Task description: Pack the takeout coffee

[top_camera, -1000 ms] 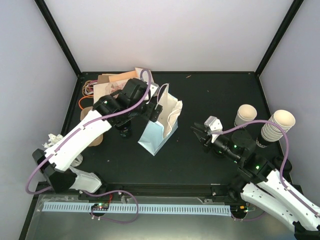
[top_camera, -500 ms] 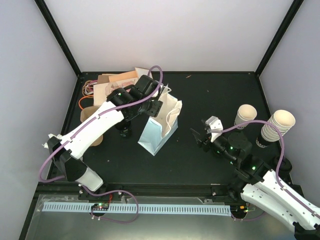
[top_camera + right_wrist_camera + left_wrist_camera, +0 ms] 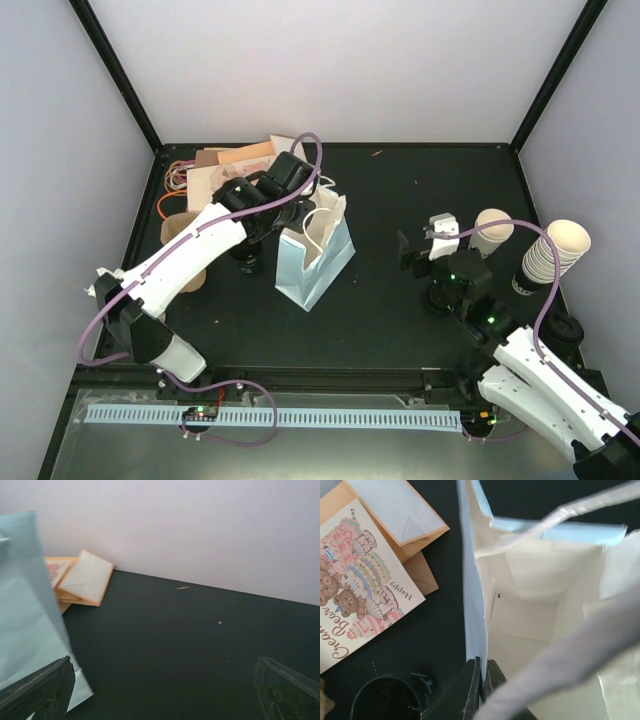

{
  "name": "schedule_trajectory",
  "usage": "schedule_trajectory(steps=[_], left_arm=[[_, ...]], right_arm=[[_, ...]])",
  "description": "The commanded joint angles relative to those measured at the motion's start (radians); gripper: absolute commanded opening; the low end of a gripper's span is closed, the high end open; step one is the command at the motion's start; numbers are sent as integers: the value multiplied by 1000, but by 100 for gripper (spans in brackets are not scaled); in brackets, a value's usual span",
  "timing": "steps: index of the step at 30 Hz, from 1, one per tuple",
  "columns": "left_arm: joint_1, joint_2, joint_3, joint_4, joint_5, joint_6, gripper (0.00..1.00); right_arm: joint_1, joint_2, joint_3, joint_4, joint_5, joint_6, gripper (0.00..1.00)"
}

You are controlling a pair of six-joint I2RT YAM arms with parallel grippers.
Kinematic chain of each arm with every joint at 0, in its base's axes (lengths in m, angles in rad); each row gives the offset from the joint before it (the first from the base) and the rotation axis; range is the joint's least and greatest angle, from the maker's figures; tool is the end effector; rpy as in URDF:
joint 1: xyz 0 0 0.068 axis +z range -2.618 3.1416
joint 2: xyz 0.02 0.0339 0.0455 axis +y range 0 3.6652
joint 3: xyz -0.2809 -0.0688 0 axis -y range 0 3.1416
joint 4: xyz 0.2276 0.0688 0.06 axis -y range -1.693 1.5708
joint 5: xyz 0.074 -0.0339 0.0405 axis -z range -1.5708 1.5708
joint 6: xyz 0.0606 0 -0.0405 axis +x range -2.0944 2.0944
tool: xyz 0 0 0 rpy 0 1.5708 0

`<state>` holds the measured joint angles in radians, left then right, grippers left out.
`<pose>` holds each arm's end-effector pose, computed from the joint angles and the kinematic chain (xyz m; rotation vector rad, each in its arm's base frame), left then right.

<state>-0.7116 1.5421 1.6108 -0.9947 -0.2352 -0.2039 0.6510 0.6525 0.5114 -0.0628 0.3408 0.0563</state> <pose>0.2476 -0.1949 0.3635 0.5242 2.4074 -0.1025 0.1387 0.0802 0.2849 -0.2783 1.7455 0.2111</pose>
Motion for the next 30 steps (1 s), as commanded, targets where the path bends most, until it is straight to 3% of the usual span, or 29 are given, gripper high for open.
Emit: schedule_trajectory(steps=[1,9,14,20,25,30], left_arm=[[6,-52,-39,19,-13,-1,2],[6,-125,-108,80,19,-5,1],[7,-153,-133,108,35,-5,2],[8,-170,-139,118,44,-1,1],[11,-182,-157,130,54,-4,2],[13,-188,-173,162,80,-16,2]], right_arm=[[-78,15,-49,161,10,10,100],[-212,42,-123,298,-49,-81,100],[-313,80,-209,483,-69,-120,100],[-406,288,-244,709,-68,-136,100],[-523,418,-255,837,-273,-132,100],[-556,502,-265,941,-327,-143,100]])
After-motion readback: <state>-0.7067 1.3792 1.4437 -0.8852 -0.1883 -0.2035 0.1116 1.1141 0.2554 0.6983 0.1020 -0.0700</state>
